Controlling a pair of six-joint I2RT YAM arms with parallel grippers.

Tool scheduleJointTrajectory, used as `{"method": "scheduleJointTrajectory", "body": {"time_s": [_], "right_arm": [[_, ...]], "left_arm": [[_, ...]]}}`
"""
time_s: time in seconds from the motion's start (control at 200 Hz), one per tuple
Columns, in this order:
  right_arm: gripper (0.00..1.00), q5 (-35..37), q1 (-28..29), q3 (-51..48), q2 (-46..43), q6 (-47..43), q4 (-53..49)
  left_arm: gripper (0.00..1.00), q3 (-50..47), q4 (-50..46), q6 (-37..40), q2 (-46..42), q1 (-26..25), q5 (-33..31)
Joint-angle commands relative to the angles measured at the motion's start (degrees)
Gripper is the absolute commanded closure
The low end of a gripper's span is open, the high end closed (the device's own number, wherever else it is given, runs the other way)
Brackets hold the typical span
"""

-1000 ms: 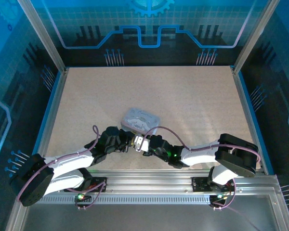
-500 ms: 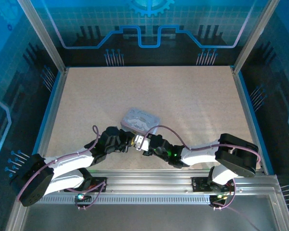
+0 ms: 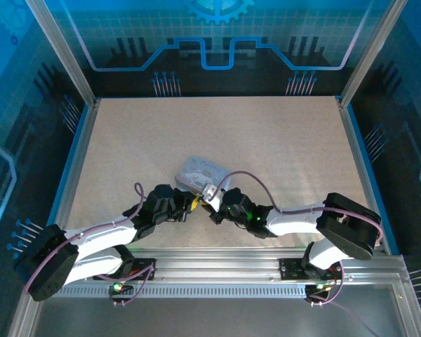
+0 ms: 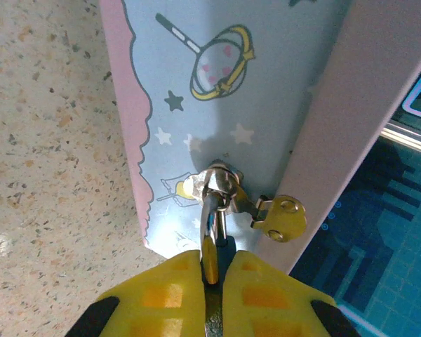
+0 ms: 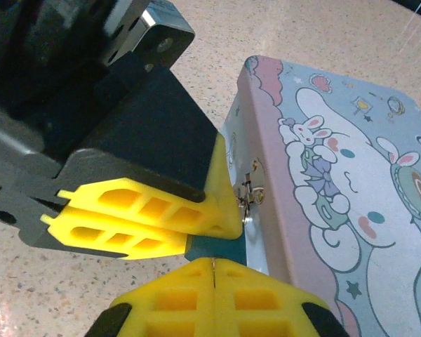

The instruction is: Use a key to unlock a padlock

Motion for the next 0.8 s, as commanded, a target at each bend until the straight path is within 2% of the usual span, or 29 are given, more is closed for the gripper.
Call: {"method": "scheduleJointTrajectory", "body": {"time_s": [0.0,0.385,0.43,0.49,0.665,0.795], "right_arm": [[1.00,0.27,-1.78,1.15,-0.29,3.99,-2.32],[1.00,-0.18,-2.03,1.47,0.29,5.46,-4.24],[1.00,-0.25,-2.05,1.64,0.50,5.70,-4.76],[1.00,-0.21,-2.21,1.67,0.83,6.00,-5.06],[1.00,-0.46,-2.51,0.72,1.74,6.73,-3.82],[1.00,-0.86,-2.51,0.29,2.09,6.91,-3.25]], "left_arm": [[1.00,1.40,2.42,0.53,-0.28,-0.36,1.62],[1.00,1.62,2.36,0.66,0.19,-0.30,1.35],[0.89,1.69,2.18,0.61,0.42,-0.32,1.38],[0.81,1.69,1.89,1.17,0.52,-0.33,1.16],[0.65,1.73,-1.01,2.56,0.34,-0.32,-0.30],[0.58,1.62,-3.41,3.77,0.02,-0.21,-1.14]]}}
